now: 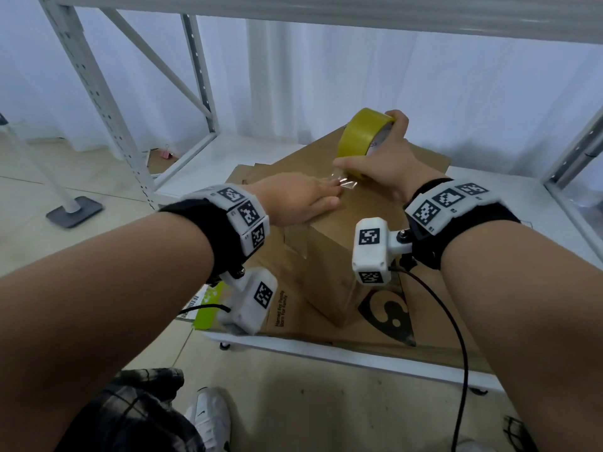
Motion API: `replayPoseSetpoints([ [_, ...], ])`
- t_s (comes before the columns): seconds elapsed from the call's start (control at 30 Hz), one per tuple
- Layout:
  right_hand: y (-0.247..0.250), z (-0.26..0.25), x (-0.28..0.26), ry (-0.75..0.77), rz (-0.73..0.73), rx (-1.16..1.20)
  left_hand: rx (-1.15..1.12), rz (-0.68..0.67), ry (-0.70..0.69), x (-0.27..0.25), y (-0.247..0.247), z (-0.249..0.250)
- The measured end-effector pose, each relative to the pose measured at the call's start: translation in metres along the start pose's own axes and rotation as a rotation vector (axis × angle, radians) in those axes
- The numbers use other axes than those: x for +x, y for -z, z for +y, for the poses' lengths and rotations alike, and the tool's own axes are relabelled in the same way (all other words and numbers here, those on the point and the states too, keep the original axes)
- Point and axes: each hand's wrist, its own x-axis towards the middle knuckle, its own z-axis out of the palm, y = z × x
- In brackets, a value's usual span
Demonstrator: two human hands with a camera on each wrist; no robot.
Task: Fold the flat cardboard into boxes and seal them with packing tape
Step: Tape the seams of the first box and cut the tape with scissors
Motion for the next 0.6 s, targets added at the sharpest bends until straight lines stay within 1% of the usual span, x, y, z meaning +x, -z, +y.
replayPoseSetpoints([
  [0.1, -0.005, 0.001, -0.003, 0.024, 0.01, 0.025, 0.022, -0.019, 0.031, 0.008, 0.002, 0.007],
  [0.23, -0.006, -0.003, -0.008, 0.004, 0.004, 0.071, -0.033, 0.01, 0.043, -0.002, 0.0, 0.008],
  [0.3, -0.005, -0.006, -0.013, -0.013, 0.0, 0.088, -0.053, 0.062, 0.068, -0.012, 0.0, 0.007],
  [0.37, -0.005, -0.008, -0.018, -0.022, 0.002, 0.104, -0.09, 0.164, 0.115, -0.021, 0.001, 0.008],
  [0.43, -0.005, -0.011, -0.022, -0.018, 0.0, 0.135, -0.21, 0.305, 0.203, -0.025, 0.004, 0.009],
  [0.47, -0.004, -0.011, -0.023, -0.021, 0.004, 0.153, -0.229, 0.356, 0.258, -0.023, 0.005, 0.007],
  [0.5, -0.002, -0.012, -0.024, -0.023, 0.006, 0.174, -0.211, 0.377, 0.317, -0.02, 0.006, 0.005],
  [0.53, -0.002, -0.011, -0.025, -0.032, 0.007, 0.195, -0.173, 0.349, 0.404, -0.016, 0.004, 0.003],
  [0.6, -0.002, -0.008, -0.031, -0.014, 0.018, 0.235, -0.101, 0.237, 0.608, -0.006, 0.002, -0.001],
])
